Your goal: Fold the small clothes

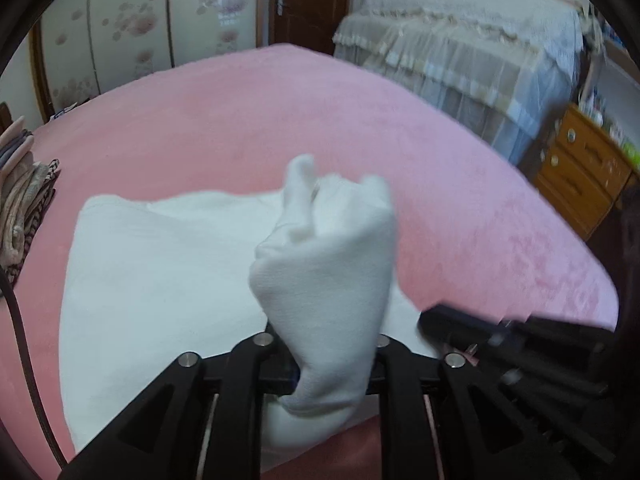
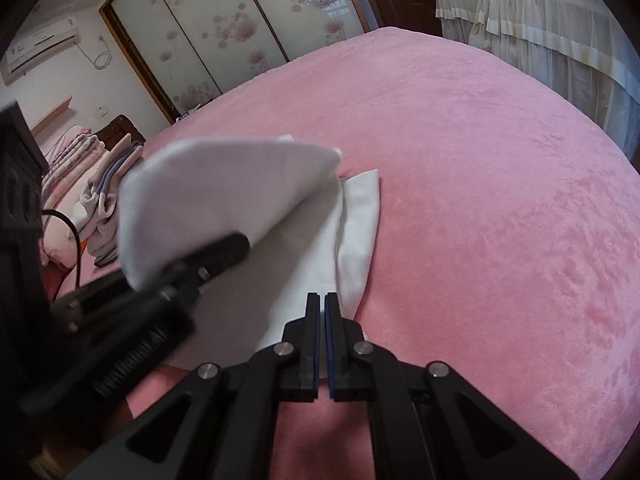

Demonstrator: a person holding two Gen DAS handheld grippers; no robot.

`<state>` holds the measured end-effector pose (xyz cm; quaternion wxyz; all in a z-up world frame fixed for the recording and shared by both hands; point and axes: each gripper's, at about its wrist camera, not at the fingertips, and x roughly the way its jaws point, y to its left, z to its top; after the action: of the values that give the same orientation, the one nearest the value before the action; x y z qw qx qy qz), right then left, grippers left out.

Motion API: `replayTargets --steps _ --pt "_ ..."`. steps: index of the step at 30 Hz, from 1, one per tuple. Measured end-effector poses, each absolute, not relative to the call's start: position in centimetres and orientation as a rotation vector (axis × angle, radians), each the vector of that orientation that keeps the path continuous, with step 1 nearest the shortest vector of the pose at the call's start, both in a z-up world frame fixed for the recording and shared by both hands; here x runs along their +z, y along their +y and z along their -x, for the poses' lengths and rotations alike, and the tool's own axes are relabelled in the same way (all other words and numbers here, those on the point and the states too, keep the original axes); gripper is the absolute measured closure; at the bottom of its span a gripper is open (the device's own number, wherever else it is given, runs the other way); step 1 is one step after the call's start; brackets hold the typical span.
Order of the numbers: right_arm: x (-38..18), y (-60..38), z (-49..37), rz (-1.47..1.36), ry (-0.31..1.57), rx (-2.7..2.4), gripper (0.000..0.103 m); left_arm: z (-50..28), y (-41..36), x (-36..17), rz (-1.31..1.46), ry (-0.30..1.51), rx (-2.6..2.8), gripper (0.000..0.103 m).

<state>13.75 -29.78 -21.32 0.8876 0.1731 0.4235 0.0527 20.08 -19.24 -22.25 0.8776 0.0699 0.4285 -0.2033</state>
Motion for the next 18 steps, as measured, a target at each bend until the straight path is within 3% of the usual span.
replayTargets --steps 3,5,7,15,16,18 --pt "-20.9 -30.5 -13.2 -0.360 0.879 0.097 0.100 -19.1 -19.1 -23.1 -0.151 0.927 -0.463 0.059" --pt "-20.5 -31.0 -12.8 -0.355 0.875 0.085 0.100 -18.1 -18.6 -23.0 -0.132 0.930 -0.501 0.035" --pt "-20.1 -31.4 -12.5 -0.355 0.878 0.078 0.100 -17.1 -17.5 -22.3 -0.083 0.933 -0.553 0.026" --pt "-18.1 -31.7 -11.5 -0.367 0.861 0.123 0.100 -14.7 -9.4 -17.6 0.029 0.884 -0.479 0.026" --pt "-17.8 -31.5 -11.4 -0.372 0.861 0.148 0.097 -14.7 -7.9 -17.3 0.031 0.872 -0.435 0.026" --pt "-17.4 -30.7 -11.3 -0.362 0.853 0.173 0.079 -15.2 -4.8 -17.3 0.045 0.859 -0.334 0.025"
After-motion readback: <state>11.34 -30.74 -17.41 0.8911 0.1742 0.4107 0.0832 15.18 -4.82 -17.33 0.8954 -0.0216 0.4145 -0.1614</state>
